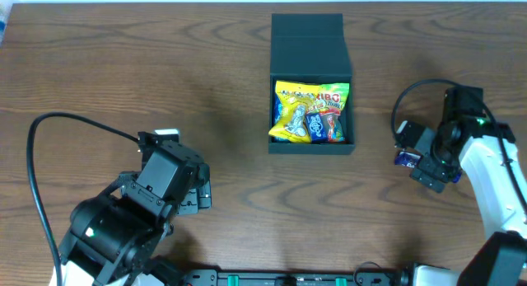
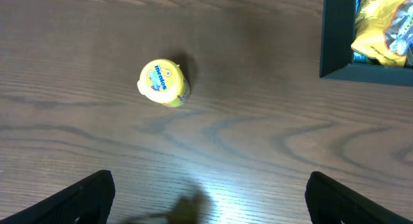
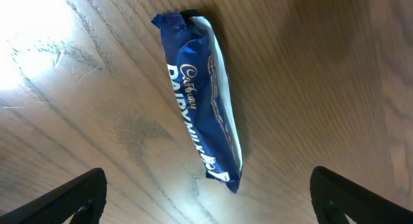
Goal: Pack container
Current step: 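Move the right gripper to the purple Dairy Milk bar, then lower the right gripper onto the Dairy Milk bar and close it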
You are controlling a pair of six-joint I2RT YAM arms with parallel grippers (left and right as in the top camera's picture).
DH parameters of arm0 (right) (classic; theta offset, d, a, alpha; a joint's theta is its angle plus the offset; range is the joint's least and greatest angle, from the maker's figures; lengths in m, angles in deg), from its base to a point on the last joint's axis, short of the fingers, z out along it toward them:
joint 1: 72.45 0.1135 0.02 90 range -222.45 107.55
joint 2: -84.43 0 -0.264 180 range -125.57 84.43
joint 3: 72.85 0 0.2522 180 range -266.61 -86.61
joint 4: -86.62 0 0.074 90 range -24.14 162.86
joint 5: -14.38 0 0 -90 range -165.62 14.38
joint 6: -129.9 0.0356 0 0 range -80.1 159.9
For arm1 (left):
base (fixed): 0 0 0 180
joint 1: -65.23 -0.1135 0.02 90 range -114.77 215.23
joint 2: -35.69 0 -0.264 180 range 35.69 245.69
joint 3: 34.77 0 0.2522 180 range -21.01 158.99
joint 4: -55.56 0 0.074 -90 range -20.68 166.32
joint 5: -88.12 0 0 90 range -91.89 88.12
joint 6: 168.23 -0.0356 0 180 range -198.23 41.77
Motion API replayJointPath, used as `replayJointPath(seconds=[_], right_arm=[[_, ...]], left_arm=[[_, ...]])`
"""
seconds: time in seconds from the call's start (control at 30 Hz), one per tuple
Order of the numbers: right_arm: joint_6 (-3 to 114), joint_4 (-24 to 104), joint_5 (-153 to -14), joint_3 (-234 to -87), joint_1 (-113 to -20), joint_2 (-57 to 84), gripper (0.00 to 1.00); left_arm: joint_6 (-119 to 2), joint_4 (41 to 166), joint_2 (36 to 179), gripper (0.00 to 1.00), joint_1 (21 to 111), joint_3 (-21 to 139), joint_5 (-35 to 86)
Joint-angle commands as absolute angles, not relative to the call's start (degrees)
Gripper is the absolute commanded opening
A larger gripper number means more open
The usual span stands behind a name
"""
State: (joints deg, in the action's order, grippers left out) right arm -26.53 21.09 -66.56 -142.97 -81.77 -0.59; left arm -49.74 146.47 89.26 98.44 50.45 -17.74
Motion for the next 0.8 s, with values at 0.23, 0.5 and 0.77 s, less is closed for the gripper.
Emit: replayJointPath(seconds=[0.23, 0.5, 0.77], right_arm=[[-28.6, 24.0, -66.2, -141.2, -82.4, -0.9, 0.99], [-28.5, 24.1, -66.2, -141.2, -82.4, -6.1, 0.99], [-28.5, 26.4, -66.1, -141.2, -82.7, -11.1, 0.99]], left_arm=[[-49.9, 146.6, 89.2, 0.95, 98.4, 50.5, -18.8], [-49.9, 146.6, 89.2, 0.95, 98.4, 50.5, -18.8], [-49.9, 146.6, 89.2, 0.95, 98.4, 50.5, -18.8]])
